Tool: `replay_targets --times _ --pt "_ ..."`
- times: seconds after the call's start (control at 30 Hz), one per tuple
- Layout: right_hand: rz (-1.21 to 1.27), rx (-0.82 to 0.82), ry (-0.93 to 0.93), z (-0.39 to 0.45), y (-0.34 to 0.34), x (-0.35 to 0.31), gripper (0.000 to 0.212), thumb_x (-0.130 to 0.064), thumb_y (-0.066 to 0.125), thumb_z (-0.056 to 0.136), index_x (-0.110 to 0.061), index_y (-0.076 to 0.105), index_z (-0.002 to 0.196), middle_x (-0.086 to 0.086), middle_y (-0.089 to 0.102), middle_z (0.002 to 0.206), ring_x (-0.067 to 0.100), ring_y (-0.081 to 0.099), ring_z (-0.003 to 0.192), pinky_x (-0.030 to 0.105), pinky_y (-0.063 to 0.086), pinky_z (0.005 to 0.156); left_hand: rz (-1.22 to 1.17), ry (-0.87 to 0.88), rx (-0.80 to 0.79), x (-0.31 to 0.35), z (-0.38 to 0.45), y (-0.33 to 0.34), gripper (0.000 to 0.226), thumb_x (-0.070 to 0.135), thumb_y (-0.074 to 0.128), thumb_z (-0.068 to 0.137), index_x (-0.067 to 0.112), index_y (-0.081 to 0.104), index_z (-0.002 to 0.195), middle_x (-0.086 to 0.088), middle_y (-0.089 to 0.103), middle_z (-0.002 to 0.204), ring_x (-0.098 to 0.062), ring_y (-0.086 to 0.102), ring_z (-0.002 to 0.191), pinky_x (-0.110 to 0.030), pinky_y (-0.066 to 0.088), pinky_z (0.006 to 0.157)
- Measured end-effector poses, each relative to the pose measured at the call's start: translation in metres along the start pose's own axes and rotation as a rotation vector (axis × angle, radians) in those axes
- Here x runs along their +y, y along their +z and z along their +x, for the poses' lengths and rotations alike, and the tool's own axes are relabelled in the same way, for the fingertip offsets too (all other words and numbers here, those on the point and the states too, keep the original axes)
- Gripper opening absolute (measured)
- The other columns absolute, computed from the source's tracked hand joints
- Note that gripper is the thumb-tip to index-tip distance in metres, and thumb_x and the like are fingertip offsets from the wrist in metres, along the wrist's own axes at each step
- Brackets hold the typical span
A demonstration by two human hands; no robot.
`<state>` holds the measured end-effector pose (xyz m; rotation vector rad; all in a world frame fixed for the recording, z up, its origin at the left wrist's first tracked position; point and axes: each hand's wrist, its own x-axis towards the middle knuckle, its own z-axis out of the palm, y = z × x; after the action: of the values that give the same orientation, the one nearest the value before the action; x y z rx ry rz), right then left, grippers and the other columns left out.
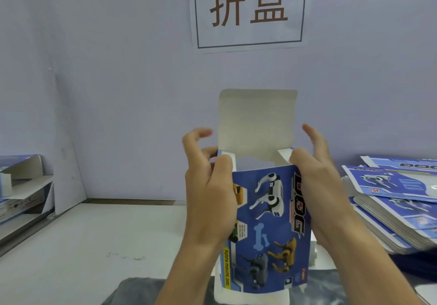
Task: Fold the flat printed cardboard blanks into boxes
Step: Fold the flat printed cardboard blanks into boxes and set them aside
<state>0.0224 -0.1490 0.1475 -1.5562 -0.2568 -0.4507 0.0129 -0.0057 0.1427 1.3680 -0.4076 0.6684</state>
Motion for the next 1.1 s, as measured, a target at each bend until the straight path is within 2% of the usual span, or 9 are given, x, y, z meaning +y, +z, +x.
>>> replay_targets --times 0.13,0.23,0.33,0.47,0.53,0.67,0.8,0.9,1.1 --pt "0.072 -0.12 -0.006 0.002 0.005 0.002 0.034 -0.029 0.044 0.088 -0.051 0.057 0.11 0.009 0.057 0.069 0.022 0.058 0.055 0.034 0.05 0.051 0.009 -0.075 0.035 -0.006 0.006 -0.007 0.058 0.032 0.039 0.082 0.052 0.041 0.136 -0.005 0.057 0.094 -0.031 0.046 0.067 -0.041 0.043 0.056" --pt "0.029 -0.068 -0.084 0.003 0.01 0.005 0.018 -0.033 0.042 0.081 -0.038 0.058 0.09 0.01 0.052 0.067 0.028 0.05 0.055 0.037 0.043 0.051 0.019 0.009 0.051 -0.01 0.008 -0.009 0.033 0.03 0.041 0.087 0.031 0.068 0.106 -0.022 0.053 0.085 -0.028 0.043 0.06 -0.036 0.04 0.051" --pt "0.04 -0.021 -0.176 0.003 0.011 0.011 0.025 -0.037 0.039 0.086 -0.028 0.062 0.089 0.011 0.065 0.074 0.037 0.062 0.064 0.04 0.047 0.055 0.027 0.091 0.113 -0.014 0.006 -0.01 0.03 0.028 0.041 0.087 0.018 0.068 0.079 -0.013 0.051 0.071 -0.011 0.046 0.051 -0.021 0.038 0.04" --pt "0.251 -0.115 -0.077 -0.001 0.008 0.016 0.044 -0.055 0.04 0.087 -0.025 0.069 0.102 0.016 0.071 0.102 0.034 0.072 0.089 0.047 0.058 0.071 -0.194 -0.011 0.084 -0.019 0.003 -0.01 0.051 0.062 0.041 0.069 0.02 0.069 0.082 0.009 0.07 0.095 -0.01 0.06 0.065 -0.03 0.048 0.057" --pt "0.218 -0.154 -0.056 -0.001 0.006 0.015 0.042 -0.061 0.05 0.082 -0.029 0.066 0.104 0.013 0.072 0.101 0.033 0.074 0.086 0.047 0.06 0.068 -0.162 -0.063 0.051 -0.022 0.003 -0.011 0.057 0.068 0.044 0.069 0.019 0.066 0.088 0.013 0.071 0.107 -0.014 0.066 0.072 -0.039 0.049 0.063" --pt "0.149 -0.17 -0.065 -0.001 0.004 0.012 0.031 -0.05 0.063 0.079 -0.034 0.06 0.105 0.006 0.074 0.097 0.026 0.076 0.077 0.033 0.059 0.055 -0.039 -0.001 -0.026 -0.021 0.003 -0.011 0.018 0.047 0.057 0.093 0.028 0.057 0.095 -0.002 0.071 0.099 -0.026 0.075 0.089 -0.04 0.06 0.057" --pt "0.167 -0.139 -0.133 0.0 0.005 0.008 0.03 -0.047 0.065 0.084 -0.033 0.057 0.109 0.008 0.076 0.089 0.027 0.076 0.074 0.031 0.058 0.051 -0.099 0.002 -0.057 -0.02 0.002 -0.012 0.019 0.044 0.055 0.089 0.036 0.057 0.106 -0.007 0.063 0.119 -0.03 0.069 0.109 -0.028 0.06 0.059" --pt "0.18 -0.111 -0.168 0.0 0.006 0.007 0.035 -0.049 0.062 0.078 -0.029 0.058 0.107 0.008 0.076 0.088 0.027 0.076 0.072 0.032 0.058 0.051 -0.087 0.034 -0.052 -0.019 0.003 -0.01 0.019 0.04 0.056 0.09 0.031 0.057 0.107 -0.004 0.063 0.115 -0.03 0.071 0.105 -0.029 0.06 0.058" --pt "0.201 -0.105 -0.147 0.002 0.006 0.01 0.03 -0.046 0.071 0.081 -0.026 0.059 0.099 0.009 0.074 0.085 0.028 0.075 0.07 0.031 0.057 0.05 -0.033 0.023 -0.039 -0.013 0.007 -0.013 0.018 0.045 0.057 0.089 0.028 0.058 0.095 -0.015 0.065 0.092 -0.048 0.068 0.078 -0.068 0.052 0.057"
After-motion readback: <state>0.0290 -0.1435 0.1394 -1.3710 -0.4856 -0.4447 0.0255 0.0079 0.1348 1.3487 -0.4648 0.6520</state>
